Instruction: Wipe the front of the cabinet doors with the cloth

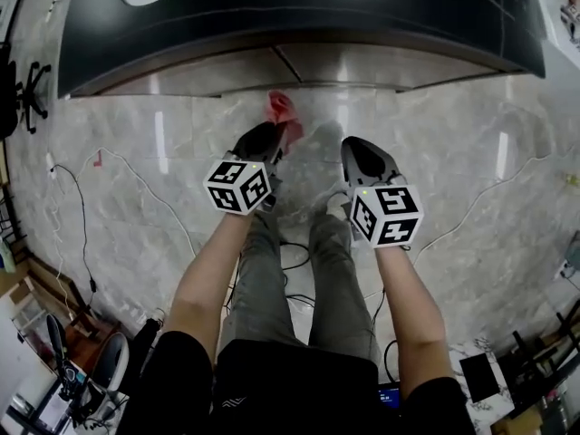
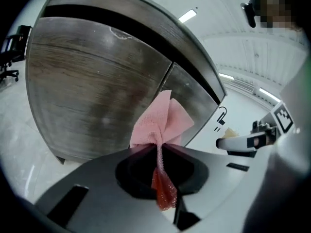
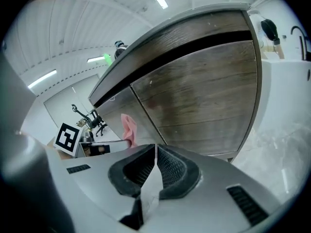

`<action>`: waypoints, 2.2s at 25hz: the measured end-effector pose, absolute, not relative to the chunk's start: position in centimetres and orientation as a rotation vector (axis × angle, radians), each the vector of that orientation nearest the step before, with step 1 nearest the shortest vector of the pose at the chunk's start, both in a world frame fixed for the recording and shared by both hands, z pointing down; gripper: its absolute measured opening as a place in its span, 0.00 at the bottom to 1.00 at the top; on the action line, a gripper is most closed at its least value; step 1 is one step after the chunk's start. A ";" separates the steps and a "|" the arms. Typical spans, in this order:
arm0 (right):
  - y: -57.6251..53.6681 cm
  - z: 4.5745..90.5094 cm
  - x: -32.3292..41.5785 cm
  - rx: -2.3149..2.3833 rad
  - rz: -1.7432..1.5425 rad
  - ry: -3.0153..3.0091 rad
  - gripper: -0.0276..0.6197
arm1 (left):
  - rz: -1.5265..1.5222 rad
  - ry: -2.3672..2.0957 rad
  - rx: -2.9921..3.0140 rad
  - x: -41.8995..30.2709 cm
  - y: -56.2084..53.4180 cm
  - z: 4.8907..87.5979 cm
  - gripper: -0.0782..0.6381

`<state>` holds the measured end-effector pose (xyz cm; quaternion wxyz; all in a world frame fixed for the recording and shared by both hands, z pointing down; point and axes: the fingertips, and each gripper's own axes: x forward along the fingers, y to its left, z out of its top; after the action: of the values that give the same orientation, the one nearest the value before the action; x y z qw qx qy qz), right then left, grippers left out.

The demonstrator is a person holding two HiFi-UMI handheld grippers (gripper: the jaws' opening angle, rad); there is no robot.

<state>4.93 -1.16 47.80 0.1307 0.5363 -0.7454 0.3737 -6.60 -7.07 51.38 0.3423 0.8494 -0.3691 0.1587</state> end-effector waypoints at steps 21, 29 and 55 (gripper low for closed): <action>-1.9 45.0 4.1 1.614 1.054 -2.137 0.10 | 0.226 -0.951 2.190 -6.4 -6.3 46.3 0.15; -4.2 44.2 3.0 1.630 1.045 -2.184 0.10 | 0.160 -0.982 2.175 -5.6 -8.3 45.0 0.15; -3.0 45.0 18.3 1.700 1.065 -2.195 0.10 | 0.100 -1.039 2.230 9.3 -11.7 44.8 0.15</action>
<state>18.30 -3.04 44.98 0.0841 0.5696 -0.7355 0.3571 9.33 -11.65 44.83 0.3330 0.8540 -0.3979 0.0385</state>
